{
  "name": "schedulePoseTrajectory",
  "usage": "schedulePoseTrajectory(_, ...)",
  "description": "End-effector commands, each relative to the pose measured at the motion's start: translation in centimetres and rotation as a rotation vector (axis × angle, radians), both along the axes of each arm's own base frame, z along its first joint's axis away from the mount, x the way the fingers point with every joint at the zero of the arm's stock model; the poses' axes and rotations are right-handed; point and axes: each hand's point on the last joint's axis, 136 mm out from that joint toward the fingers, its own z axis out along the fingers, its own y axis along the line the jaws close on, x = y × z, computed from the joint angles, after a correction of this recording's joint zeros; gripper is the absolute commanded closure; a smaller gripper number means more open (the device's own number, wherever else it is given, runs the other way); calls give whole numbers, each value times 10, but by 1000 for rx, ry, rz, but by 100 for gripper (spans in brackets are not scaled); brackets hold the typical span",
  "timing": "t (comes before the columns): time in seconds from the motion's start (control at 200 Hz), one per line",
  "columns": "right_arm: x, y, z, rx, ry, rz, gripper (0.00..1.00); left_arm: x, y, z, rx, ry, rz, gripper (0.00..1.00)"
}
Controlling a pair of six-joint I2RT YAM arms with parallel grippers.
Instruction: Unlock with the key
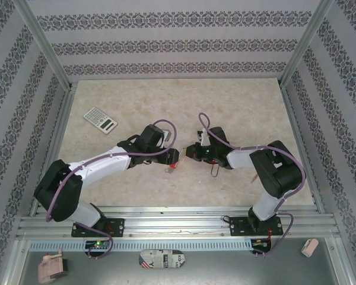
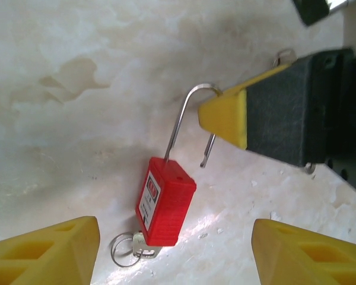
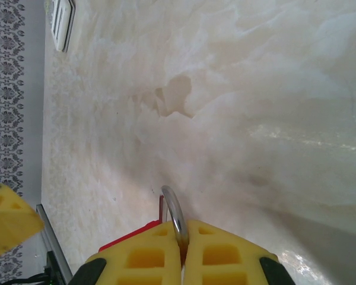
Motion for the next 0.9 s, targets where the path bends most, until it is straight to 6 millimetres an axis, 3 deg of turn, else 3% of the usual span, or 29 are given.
schedulePoseTrajectory(0.0, 8, -6, 0, -29, 20, -36, 99, -14, 5, -26, 59, 88, -61, 32)
schedulePoseTrajectory(0.23, 9, -5, 7, -32, 16, -30, 99, -11, 12, -47, 154, 107, -65, 31)
schedulePoseTrajectory(0.38, 7, -4, 7, -26, 17, -22, 99, 0, 11, -49, 183, 86, -53, 29)
schedulePoseTrajectory(0.615, 5, -4, 8, -26, 25, -16, 99, 12, -7, -43, 108, 50, -73, 25)
schedulePoseTrajectory(0.894, 4, -5, 12, -17, 25, -10, 98, 14, 16, -71, 232, 117, -30, 37)
